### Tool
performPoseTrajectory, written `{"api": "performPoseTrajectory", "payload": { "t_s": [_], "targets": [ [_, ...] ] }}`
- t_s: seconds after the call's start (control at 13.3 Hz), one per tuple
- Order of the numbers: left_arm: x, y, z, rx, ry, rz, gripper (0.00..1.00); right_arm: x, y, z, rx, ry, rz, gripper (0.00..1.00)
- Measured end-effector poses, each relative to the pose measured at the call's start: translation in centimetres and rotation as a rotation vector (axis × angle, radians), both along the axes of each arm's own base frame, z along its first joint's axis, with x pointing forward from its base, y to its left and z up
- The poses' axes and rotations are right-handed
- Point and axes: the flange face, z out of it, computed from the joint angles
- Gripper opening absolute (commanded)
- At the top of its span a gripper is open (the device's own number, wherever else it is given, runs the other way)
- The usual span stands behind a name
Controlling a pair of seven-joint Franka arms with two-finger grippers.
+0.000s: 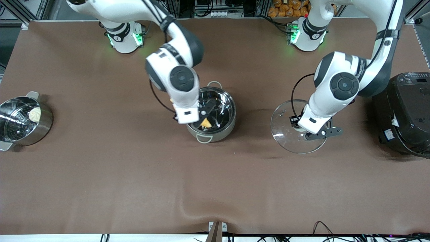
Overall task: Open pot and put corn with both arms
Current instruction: 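Lower the corn into the steel pot and open the right gripper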
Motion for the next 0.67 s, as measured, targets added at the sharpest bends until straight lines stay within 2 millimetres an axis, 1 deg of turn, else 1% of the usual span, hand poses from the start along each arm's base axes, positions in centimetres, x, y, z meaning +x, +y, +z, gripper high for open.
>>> {"api": "performPoseTrajectory", "payload": {
  "t_s": [0.22, 0.38, 0.53, 0.67],
  "targets": [
    [-1.2, 2.0, -4.3, -0.013, -0.016, 0.022, 0.00, -1.2, 2.1, -2.7, -0.035, -0.015, 0.052, 0.00],
    [-1.9, 2.6, -7.0, -0.015, -0.004, 0.028, 0.00, -2.1, 3.3, -3.7, -0.060, -0.031, 0.072, 0.00],
    [-2.0, 3.6, -9.0, -0.018, 0.006, 0.043, 0.00, -3.9, 5.3, -4.6, -0.105, -0.069, 0.072, 0.00],
    [-2.0, 4.3, -10.6, -0.026, 0.001, 0.041, 0.00, -5.6, 6.9, -5.5, -0.129, -0.084, 0.077, 0.00]
  ]
}}
